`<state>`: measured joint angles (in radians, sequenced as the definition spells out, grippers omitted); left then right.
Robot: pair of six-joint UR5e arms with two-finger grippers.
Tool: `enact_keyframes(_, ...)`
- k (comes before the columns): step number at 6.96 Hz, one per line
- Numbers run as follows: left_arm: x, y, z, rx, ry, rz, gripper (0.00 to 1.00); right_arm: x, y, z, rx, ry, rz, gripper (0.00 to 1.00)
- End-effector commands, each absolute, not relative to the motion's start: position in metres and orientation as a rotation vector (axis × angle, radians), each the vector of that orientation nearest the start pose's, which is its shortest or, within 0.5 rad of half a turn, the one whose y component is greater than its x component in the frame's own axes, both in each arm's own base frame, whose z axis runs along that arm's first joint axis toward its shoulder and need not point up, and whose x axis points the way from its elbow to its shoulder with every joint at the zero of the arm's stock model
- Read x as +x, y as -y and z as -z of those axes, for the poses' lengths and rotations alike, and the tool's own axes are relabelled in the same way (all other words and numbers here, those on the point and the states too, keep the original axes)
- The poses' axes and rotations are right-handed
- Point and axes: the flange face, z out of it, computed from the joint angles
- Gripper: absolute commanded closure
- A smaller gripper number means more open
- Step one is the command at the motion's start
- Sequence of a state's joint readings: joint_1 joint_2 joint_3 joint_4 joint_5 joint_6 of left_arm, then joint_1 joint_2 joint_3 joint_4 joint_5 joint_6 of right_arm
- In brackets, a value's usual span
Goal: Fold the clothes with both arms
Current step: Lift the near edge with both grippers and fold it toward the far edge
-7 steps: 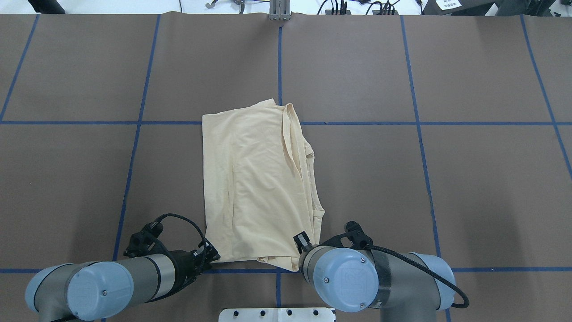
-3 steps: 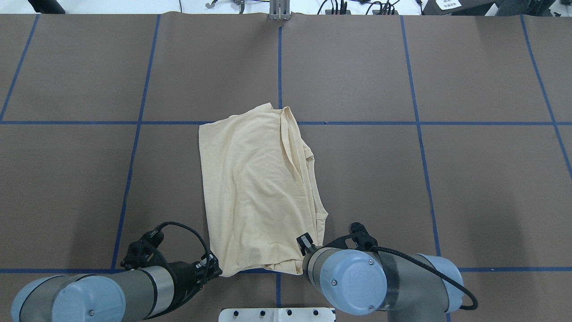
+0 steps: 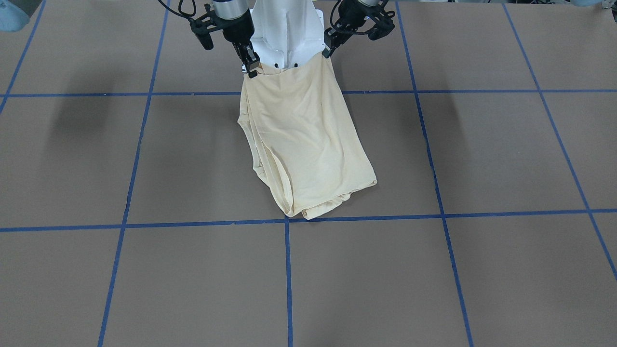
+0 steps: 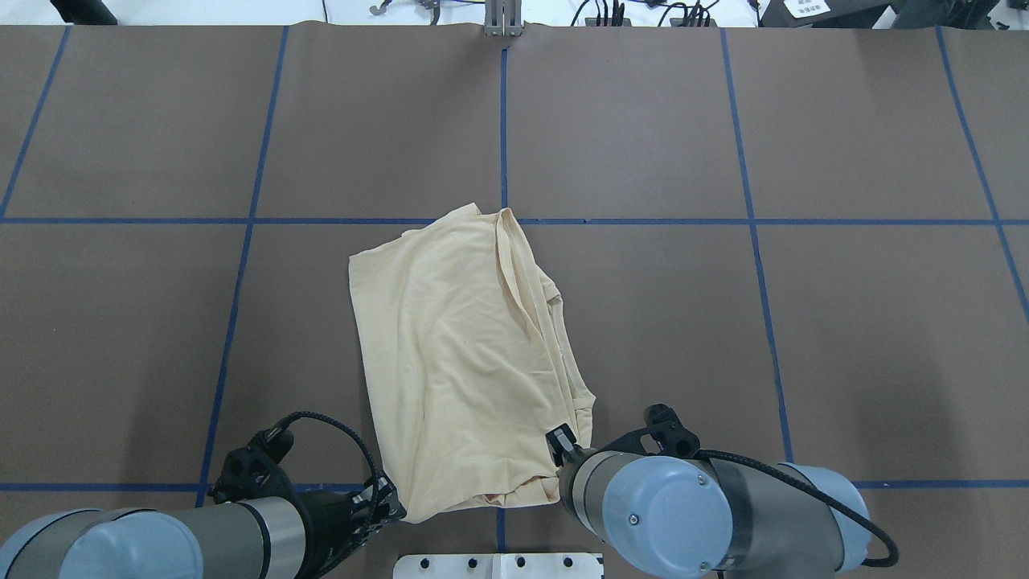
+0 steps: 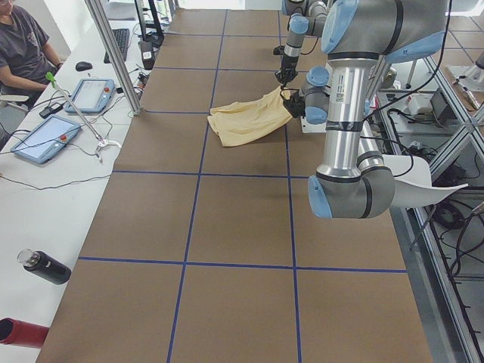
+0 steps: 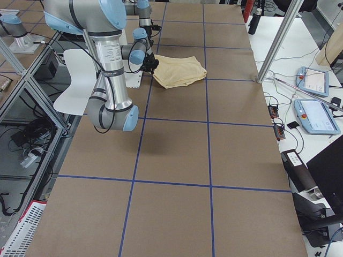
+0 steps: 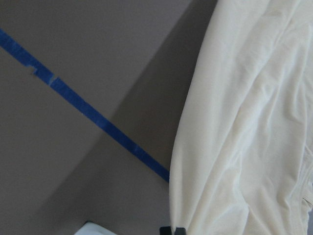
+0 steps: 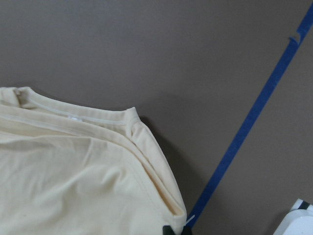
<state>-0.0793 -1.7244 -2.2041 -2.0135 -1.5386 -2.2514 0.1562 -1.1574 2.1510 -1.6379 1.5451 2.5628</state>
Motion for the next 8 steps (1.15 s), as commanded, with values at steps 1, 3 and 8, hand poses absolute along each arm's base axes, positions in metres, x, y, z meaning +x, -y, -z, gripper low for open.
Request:
enact_keyframes(1, 0.430, 0.221, -0.238, -0.254, -1.212, 0.621, 1.00, -0.466, 0.277, -0.169, -0.359, 0.951, -1.099, 1.00)
enact_keyframes(3, 0.409, 0.274, -0.251, -0.186, -1.193, 0.612, 1.00, -0.497, 0.354, -0.149, -0.262, 0.938, -1.093, 1.00)
enact_keyframes(8, 0.436, 0.412, -0.278, -0.007, -1.136, 0.710, 1.00, -0.572, 0.503, -0.152, -0.222, 0.906, -1.046, 1.00)
